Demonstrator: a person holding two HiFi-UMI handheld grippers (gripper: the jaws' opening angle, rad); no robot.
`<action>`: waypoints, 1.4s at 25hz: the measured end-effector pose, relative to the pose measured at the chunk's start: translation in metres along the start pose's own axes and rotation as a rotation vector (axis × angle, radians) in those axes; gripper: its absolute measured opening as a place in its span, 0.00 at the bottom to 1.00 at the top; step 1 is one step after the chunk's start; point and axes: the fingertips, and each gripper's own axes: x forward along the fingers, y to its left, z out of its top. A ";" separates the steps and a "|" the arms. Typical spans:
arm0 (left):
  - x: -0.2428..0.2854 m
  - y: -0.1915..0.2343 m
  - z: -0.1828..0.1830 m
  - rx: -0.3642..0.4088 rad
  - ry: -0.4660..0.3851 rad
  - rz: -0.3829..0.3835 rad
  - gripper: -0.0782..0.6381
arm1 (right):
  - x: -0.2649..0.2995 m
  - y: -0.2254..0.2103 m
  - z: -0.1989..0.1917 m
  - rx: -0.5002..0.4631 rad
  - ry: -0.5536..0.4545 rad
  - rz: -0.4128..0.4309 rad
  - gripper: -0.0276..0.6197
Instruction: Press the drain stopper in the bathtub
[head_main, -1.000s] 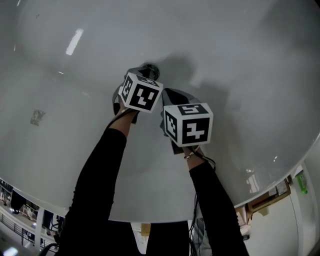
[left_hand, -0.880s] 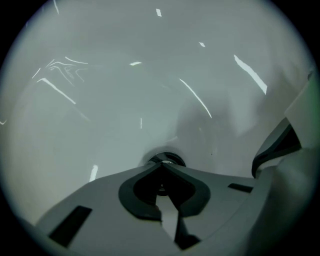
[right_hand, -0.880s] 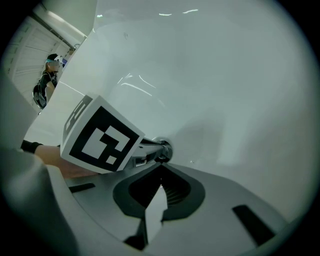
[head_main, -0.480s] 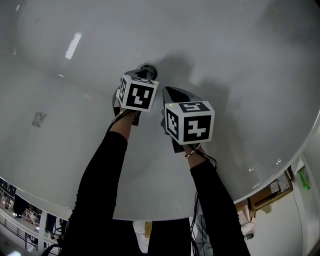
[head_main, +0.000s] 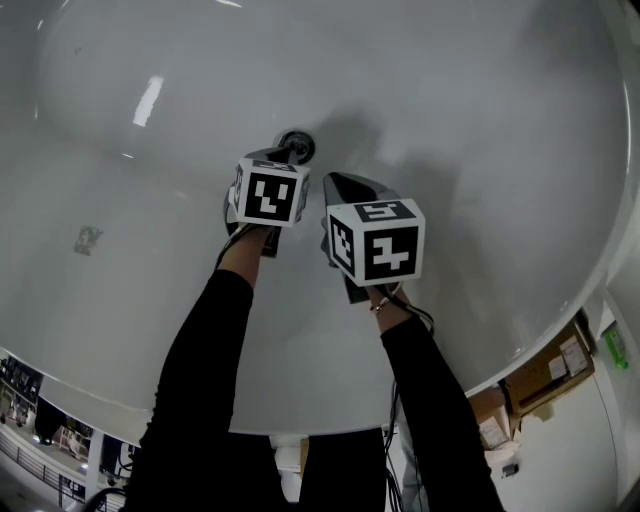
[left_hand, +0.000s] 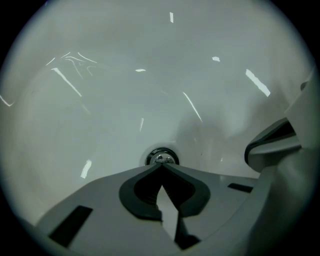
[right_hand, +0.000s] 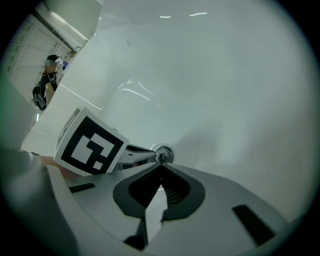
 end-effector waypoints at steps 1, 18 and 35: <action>-0.004 0.001 0.001 0.001 -0.007 0.001 0.12 | -0.001 0.001 0.001 0.000 -0.004 0.000 0.05; -0.101 0.010 0.018 0.058 -0.088 -0.003 0.12 | -0.042 0.026 0.011 0.061 -0.079 -0.003 0.05; -0.196 0.005 0.023 0.064 -0.142 -0.031 0.12 | -0.098 0.055 0.017 0.085 -0.121 -0.021 0.05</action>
